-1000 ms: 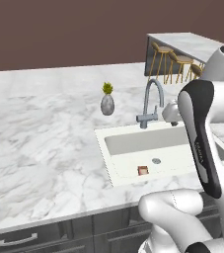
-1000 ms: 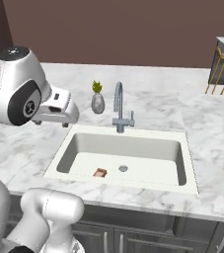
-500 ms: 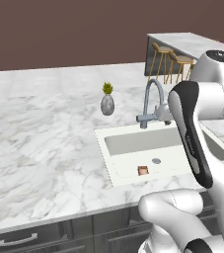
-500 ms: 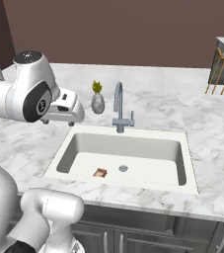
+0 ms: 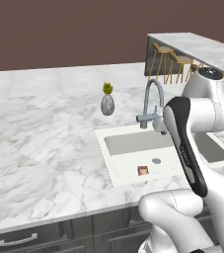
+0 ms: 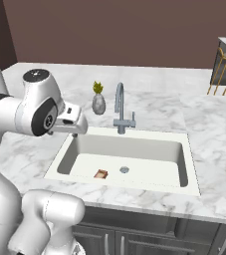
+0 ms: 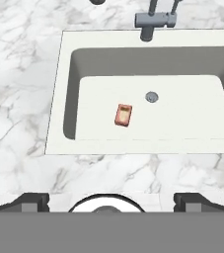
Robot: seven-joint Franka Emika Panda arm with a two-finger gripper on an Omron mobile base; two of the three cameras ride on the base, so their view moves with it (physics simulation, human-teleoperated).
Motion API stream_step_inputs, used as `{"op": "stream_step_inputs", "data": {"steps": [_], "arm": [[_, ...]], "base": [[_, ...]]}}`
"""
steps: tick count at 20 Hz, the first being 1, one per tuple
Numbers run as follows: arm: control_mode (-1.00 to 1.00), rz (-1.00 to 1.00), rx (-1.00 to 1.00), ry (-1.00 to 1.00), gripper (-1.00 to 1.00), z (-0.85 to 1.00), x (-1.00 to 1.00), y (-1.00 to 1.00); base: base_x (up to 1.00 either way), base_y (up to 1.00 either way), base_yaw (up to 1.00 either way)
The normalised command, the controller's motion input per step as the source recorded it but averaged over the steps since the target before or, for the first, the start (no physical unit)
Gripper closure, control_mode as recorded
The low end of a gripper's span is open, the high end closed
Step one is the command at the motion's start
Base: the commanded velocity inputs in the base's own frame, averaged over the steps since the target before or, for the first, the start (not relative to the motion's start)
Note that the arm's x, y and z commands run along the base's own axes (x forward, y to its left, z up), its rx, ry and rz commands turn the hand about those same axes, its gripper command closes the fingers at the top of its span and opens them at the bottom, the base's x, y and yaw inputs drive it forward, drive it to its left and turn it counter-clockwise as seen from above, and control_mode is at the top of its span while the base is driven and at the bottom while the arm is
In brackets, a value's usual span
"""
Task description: Pick up the sponge and bar soap from the sink, and place them back in the cabinet, and close the cabinet door.
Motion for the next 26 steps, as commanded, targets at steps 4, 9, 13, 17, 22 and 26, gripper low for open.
{"op": "stream_step_inputs", "data": {"steps": [4,9,13,17,22,26], "arm": [[-1.00,0.00,0.00,0.00,-1.00,-0.38,0.21,0.00],[-1.00,0.00,0.00,0.00,-1.00,-0.34,0.23,0.00],[-1.00,0.00,0.00,0.00,-1.00,-0.29,0.23,0.00],[-1.00,0.00,0.00,0.00,-1.00,-0.26,0.18,0.00],[-1.00,0.00,0.00,-0.01,-1.00,-0.28,0.19,-0.02],[-1.00,0.00,0.00,-0.01,-1.00,-0.34,0.18,-0.02]], "base": [[0.00,0.00,0.00],[0.00,0.00,0.00],[0.00,0.00,0.00],[0.00,0.00,0.00],[0.00,0.00,0.00],[0.00,0.00,0.00]]}}
